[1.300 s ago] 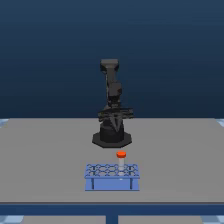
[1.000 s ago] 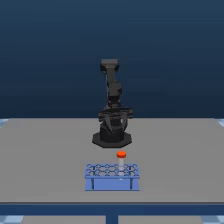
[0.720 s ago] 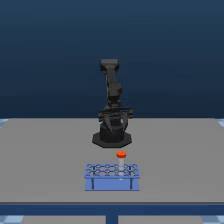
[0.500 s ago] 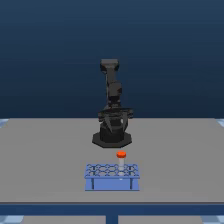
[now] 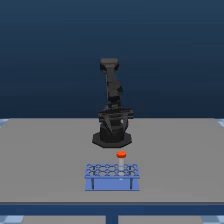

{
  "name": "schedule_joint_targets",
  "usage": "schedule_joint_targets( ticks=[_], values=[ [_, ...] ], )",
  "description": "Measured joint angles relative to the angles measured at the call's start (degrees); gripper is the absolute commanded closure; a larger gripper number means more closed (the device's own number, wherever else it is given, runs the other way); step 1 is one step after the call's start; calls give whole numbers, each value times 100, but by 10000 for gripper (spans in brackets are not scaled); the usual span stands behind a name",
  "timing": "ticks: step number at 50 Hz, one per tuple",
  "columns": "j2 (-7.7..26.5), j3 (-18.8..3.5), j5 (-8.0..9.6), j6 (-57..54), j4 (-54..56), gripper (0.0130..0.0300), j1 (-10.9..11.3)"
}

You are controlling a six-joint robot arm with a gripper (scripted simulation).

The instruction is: Pick up the centrifuge tube on the rack

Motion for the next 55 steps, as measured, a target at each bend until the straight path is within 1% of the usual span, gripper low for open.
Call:
schedule_joint_targets(
  ticks=[29,43,55],
  values=[
    [434,-194,-185,-2065,2076,130,102],
    [720,-337,-296,-2657,2633,130,162],
    [1106,-552,-417,-2919,2858,130,231]
  ],
)
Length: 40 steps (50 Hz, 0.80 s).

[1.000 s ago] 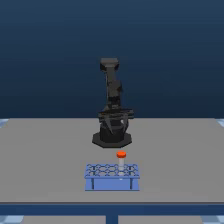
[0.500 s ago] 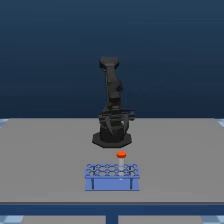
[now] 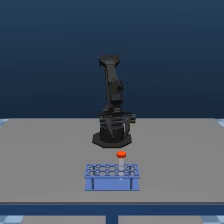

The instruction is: Pick up the centrifuge tube on the rack

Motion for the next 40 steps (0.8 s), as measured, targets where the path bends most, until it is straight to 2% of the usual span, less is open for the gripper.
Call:
schedule_joint_targets(
  ticks=[18,40],
  values=[
    [559,-361,-160,-508,498,130,93],
    [1312,-946,-309,-1589,1571,130,195]
  ],
)
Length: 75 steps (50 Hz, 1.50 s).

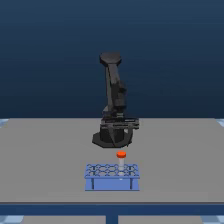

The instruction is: Pick up the centrifuge tube on the rack

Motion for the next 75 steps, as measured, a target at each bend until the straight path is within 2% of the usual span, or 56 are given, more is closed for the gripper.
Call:
schedule_joint_targets(
  ticks=[14,30,50,75],
  values=[
    [250,-224,-47,-520,476,130,34],
    [382,-325,-77,-697,604,130,51],
    [402,-270,-110,-281,143,130,51],
    [543,-160,-230,851,-1004,130,49]
  ],
)
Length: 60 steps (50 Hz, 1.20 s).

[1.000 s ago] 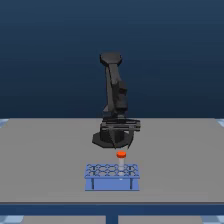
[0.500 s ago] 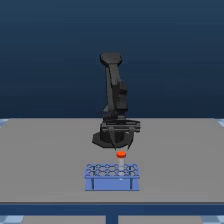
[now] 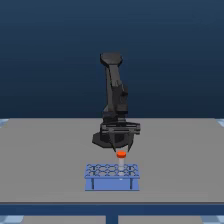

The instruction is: Pick up the centrifuge tube on the rack

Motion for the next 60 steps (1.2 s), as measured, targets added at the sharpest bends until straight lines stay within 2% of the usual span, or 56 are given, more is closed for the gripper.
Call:
schedule_joint_targets(
  ticks=[27,41,53,54,60],
  values=[
    [319,186,-339,1529,-1492,130,0],
    [428,240,-493,1912,-1830,130,1],
    [446,248,-546,1999,-1886,130,0],
    [446,248,-548,2001,-1886,300,1],
    [446,248,-556,2007,-1887,300,-1]
  ],
)
